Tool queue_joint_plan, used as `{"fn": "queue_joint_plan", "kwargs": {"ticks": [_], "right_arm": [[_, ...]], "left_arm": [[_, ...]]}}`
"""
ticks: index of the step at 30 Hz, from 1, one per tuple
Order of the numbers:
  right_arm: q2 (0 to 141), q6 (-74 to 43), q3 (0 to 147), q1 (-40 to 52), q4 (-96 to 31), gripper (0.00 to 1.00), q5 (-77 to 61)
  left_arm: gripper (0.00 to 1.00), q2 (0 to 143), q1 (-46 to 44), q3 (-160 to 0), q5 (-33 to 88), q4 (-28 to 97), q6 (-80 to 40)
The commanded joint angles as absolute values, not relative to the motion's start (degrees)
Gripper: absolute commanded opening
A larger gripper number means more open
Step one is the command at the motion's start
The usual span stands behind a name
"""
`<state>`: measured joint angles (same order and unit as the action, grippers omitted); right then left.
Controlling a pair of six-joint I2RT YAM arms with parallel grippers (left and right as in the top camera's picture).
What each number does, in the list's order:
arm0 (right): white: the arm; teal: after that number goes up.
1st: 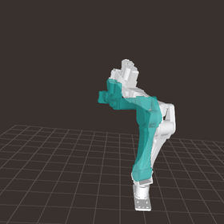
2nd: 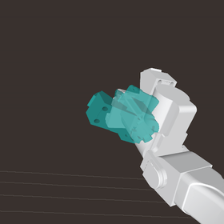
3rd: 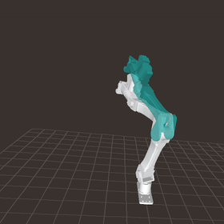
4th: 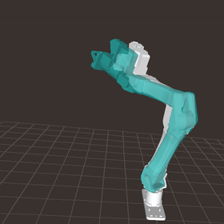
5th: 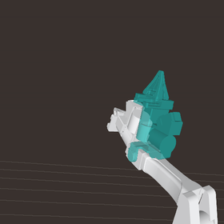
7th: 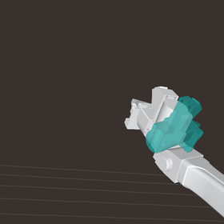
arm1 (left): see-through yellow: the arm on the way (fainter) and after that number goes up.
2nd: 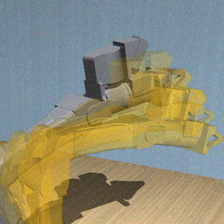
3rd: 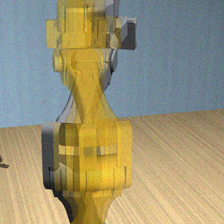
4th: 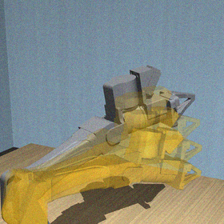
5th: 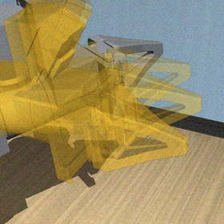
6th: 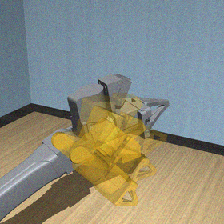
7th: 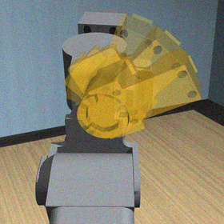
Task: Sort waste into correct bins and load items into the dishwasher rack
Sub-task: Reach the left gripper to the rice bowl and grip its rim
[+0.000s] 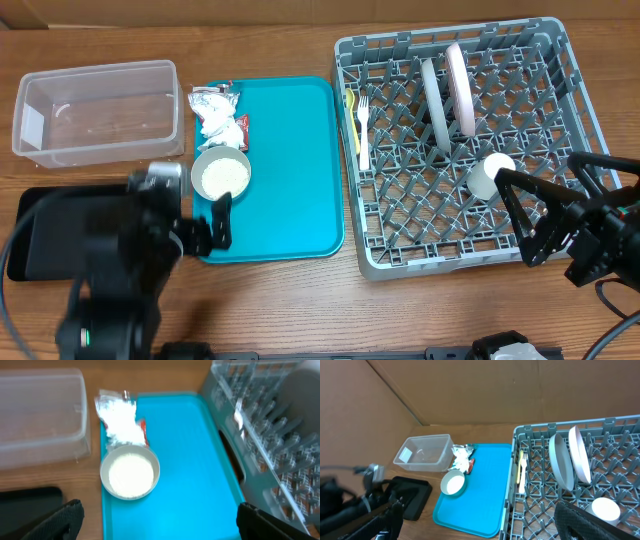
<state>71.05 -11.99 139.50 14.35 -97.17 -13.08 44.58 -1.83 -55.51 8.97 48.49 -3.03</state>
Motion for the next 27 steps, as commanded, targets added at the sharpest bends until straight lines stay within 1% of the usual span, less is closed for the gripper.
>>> {"fn": "queue_joint_plan", "kwargs": {"ticks": [1,3,5,12,14,17,19,20,21,26,27], "right_arm": [[70.9,-12.1,139.6,14.6,-97.0,1.0,-12.4],[70.9,-12.1,139.6,14.6,-97.0,1.0,-12.4],[70.9,-12.1,139.6,14.6,-97.0,1.0,-12.4],[70.9,-12.1,139.6,14.6,-97.0,1.0,-12.4],[70.9,-12.0,139.6,14.6,-97.0,1.0,-12.4],[70.9,-12.1,139.6,14.6,-97.0,1.0,-12.4],[70.9,-12.0,139.6,14.6,-97.0,1.0,-12.4],[70.9,-12.1,139.6,14.6,-97.0,1.0,-12.4],[70.9,-12.0,139.6,14.6,-97.0,1.0,-12.4],[70.9,-12.1,139.6,14.6,-97.0,1.0,-12.4],[70.9,-12.0,139.6,14.6,-97.0,1.0,-12.4]], "left_arm": [[1.0,53.1,-1.5,-62.7,10.9,51.9,-4.5],[1.0,56.7,-1.5,-64.4,14.7,53.6,-7.2],[1.0,59.5,-1.5,-64.6,16.8,53.2,-7.3],[1.0,72.2,-1.7,-64.6,14.3,53.2,-7.3],[0.96,75.3,-2.0,-64.6,13.1,53.1,-7.3],[0.96,78.8,-2.6,-64.6,9.3,51.7,-7.2],[0.9,81.4,-3.4,-64.6,5.7,50.9,-6.3],[0.85,82.5,-3.7,-64.6,5.2,50.6,-5.9],[0.83,83.9,-4.1,-64.6,5.5,50.1,-6.0],[0.82,90.1,-7.0,-64.6,5.3,44.9,-5.7],[0.8,91.9,-8.4,-64.6,5.0,43.3,-4.1]]}}
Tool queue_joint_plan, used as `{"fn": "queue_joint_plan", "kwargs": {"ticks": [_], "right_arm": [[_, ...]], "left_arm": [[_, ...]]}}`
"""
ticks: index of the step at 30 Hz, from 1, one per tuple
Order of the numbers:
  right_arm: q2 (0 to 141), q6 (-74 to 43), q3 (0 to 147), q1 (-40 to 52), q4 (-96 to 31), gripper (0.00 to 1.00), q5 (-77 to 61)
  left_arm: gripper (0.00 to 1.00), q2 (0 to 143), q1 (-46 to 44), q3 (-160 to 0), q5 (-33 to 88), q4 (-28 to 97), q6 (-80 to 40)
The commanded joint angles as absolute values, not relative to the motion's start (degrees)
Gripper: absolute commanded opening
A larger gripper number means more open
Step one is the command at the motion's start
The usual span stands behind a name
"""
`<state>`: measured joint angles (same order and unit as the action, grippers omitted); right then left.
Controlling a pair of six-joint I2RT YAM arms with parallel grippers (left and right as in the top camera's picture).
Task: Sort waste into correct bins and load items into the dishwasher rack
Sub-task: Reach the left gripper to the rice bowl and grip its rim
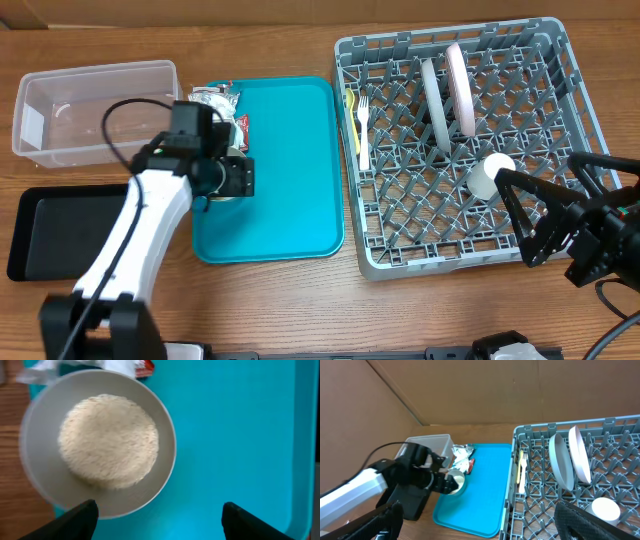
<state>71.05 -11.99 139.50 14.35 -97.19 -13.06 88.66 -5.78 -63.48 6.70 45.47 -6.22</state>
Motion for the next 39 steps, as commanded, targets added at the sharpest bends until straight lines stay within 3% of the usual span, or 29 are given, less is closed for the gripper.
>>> {"fn": "queue_joint_plan", "kwargs": {"ticks": [1,3,5,11,15,24,26,31,39], "right_arm": [[70.9,-12.1,139.6,14.6,-97.0,1.0,-12.4],[70.9,-12.1,139.6,14.6,-97.0,1.0,-12.4],[70.9,-12.0,139.6,14.6,-97.0,1.0,-12.4],[70.9,-12.0,139.6,14.6,-97.0,1.0,-12.4],[70.9,-12.1,139.6,14.6,-97.0,1.0,-12.4],[70.9,-12.0,139.6,14.6,-97.0,1.0,-12.4],[70.9,-12.1,139.6,14.6,-97.0,1.0,-12.4],[70.9,-12.0,139.6,14.6,-97.0,1.0,-12.4],[70.9,-12.1,139.6,14.6,-97.0,1.0,-12.4]], "left_arm": [[0.75,93.0,-9.2,-64.6,3.0,42.6,-3.5],[0.67,94.9,-10.7,-64.6,-3.0,42.1,-4.2],[0.66,96.4,-11.4,-64.6,-6.5,41.6,-5.0],[0.59,97.8,-11.6,-64.6,-4.8,36.8,-5.0],[0.49,98.7,-11.6,-64.6,-3.7,34.6,-6.9],[0.4,103.4,-11.6,-64.6,0.6,33.2,-6.9],[0.34,103.9,-11.6,-64.6,0.4,33.1,-6.9],[0.04,104.1,-11.6,-64.7,-0.3,32.6,-9.8],[0.04,104.0,-11.6,-65.8,-2.2,36.6,-14.5]]}}
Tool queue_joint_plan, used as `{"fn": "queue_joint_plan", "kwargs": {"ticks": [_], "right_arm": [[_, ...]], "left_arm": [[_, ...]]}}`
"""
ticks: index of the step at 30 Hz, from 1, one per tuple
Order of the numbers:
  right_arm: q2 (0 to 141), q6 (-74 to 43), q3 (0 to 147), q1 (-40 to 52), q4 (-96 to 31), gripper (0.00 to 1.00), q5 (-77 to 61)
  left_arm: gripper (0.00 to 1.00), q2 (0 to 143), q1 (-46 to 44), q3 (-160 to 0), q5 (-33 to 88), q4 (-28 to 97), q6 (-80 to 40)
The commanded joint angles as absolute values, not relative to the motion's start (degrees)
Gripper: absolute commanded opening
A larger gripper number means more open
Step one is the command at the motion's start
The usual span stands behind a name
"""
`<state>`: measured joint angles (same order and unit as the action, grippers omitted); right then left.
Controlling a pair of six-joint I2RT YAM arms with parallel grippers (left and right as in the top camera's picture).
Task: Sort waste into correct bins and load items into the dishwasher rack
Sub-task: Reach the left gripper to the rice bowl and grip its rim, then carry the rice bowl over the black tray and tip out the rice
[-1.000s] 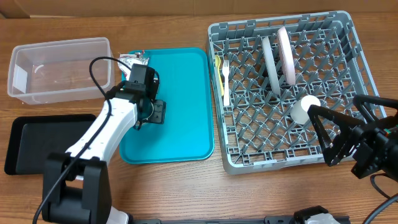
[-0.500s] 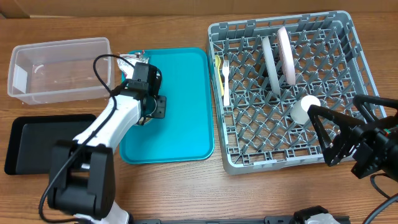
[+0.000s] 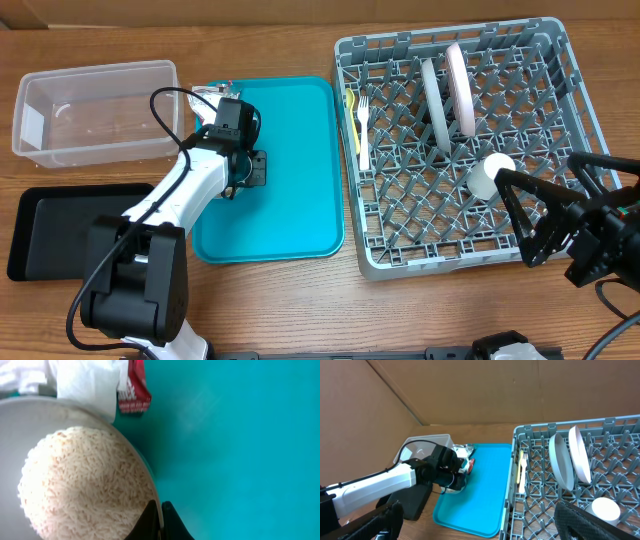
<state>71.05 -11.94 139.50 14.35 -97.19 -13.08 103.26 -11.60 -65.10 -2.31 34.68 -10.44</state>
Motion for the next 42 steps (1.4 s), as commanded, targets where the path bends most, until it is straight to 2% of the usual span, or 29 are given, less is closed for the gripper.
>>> {"fn": "queue_joint_plan", "kwargs": {"ticks": [1,7,15,21,29,33,35,39,42], "right_arm": [[70.9,-12.0,139.6,14.6,-97.0,1.0,-12.4],[70.9,-12.0,139.6,14.6,-97.0,1.0,-12.4],[70.9,-12.0,139.6,14.6,-97.0,1.0,-12.4],[70.9,-12.1,139.6,14.6,-97.0,1.0,-12.4],[70.9,-12.0,139.6,14.6,-97.0,1.0,-12.4],[70.9,-12.1,139.6,14.6,-97.0,1.0,-12.4],[70.9,-12.0,139.6,14.6,-97.0,1.0,-12.4],[70.9,-12.1,139.6,14.6,-97.0,1.0,-12.4],[70.9,-12.0,139.6,14.6,-97.0,1.0,-12.4]], "left_arm": [[0.04,104.0,-11.5,-66.0,-2.4,37.7,-15.4],[0.04,101.1,-11.1,-67.2,-3.0,44.1,-17.2],[0.04,87.2,-11.5,-67.6,-1.9,52.1,-21.4],[0.04,77.8,-7.0,-67.6,-0.5,53.4,-24.9],[0.04,75.3,10.2,-66.9,14.3,55.2,-19.7],[0.04,75.4,22.4,-64.4,27.2,53.5,-13.1],[0.04,75.9,30.9,-62.0,38.2,51.6,-8.5],[0.04,77.7,39.8,-57.6,44.2,49.1,-5.8],[0.04,81.1,46.4,-52.4,54.5,44.9,1.1]]}}
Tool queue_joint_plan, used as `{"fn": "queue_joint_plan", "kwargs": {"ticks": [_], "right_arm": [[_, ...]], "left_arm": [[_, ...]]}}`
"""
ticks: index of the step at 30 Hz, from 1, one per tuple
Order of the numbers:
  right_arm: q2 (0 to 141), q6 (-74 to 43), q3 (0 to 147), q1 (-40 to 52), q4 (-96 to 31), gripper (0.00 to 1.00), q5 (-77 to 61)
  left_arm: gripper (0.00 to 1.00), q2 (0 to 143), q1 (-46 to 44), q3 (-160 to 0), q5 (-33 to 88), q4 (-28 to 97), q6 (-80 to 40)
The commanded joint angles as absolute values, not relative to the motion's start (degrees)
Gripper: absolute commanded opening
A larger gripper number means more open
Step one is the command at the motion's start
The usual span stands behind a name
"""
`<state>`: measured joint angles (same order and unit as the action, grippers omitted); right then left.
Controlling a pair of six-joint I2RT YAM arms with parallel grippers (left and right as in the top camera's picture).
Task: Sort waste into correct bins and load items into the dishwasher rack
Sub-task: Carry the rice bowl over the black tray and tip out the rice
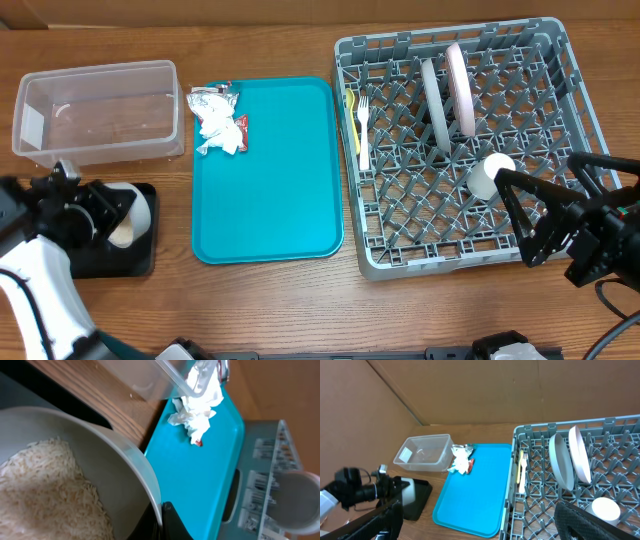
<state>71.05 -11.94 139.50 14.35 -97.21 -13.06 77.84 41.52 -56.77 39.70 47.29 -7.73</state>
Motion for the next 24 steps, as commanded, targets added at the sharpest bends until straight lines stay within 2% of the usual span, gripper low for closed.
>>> {"fn": "queue_joint_plan", "kwargs": {"ticks": [1,9,13,24], "right_arm": [[70.9,-12.1,139.6,14.6,-97.0,1.0,-12.4],[70.9,-12.1,139.6,14.6,-97.0,1.0,-12.4],[70.9,-12.0,139.6,14.6,-97.0,1.0,-12.4],[70.9,-12.0,139.6,14.6,-97.0,1.0,-12.4]], "left_arm": [[0.04,82.8,48.9,-51.1,57.9,43.5,3.1],[0.04,88.6,56.4,-49.8,67.7,44.8,14.5],[0.04,89.9,61.1,-49.8,76.3,51.5,24.0],[0.04,89.9,70.5,-49.8,81.3,58.0,28.8]]}}
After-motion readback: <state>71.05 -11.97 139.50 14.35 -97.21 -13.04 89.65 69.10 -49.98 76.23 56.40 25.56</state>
